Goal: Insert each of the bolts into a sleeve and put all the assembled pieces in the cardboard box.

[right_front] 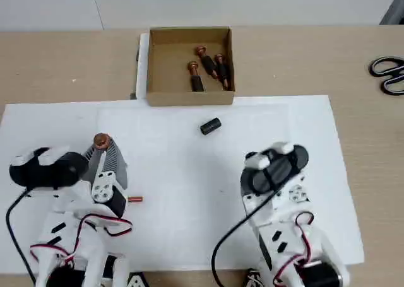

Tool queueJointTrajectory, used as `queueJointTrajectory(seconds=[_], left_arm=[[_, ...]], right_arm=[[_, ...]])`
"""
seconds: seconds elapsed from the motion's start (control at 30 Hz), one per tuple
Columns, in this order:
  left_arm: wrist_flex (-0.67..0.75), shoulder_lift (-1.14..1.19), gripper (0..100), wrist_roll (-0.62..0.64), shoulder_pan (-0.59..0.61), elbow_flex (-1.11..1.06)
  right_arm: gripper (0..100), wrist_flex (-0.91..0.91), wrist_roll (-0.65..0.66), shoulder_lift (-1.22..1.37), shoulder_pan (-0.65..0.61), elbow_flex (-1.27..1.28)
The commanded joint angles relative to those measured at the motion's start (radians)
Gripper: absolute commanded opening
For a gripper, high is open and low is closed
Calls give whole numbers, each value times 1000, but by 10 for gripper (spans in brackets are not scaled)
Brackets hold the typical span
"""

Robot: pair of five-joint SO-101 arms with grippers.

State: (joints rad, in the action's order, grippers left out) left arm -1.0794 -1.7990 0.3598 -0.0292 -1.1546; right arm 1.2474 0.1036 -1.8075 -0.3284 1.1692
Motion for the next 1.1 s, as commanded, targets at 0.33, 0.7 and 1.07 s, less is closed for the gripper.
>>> queueJointTrajectory(seconds=[0.33, 0.7, 1.07], left_arm=[[31, -14, 6, 189, -6, -5], [6, -11, 6, 299, -32, -30], [11, -11, 6, 327, -158, -28]], right_arm=[[4, -323, 71, -7, -96, 195], [4, -587, 166, -7, -268, 377], [4, -634, 193, -7, -335, 431]])
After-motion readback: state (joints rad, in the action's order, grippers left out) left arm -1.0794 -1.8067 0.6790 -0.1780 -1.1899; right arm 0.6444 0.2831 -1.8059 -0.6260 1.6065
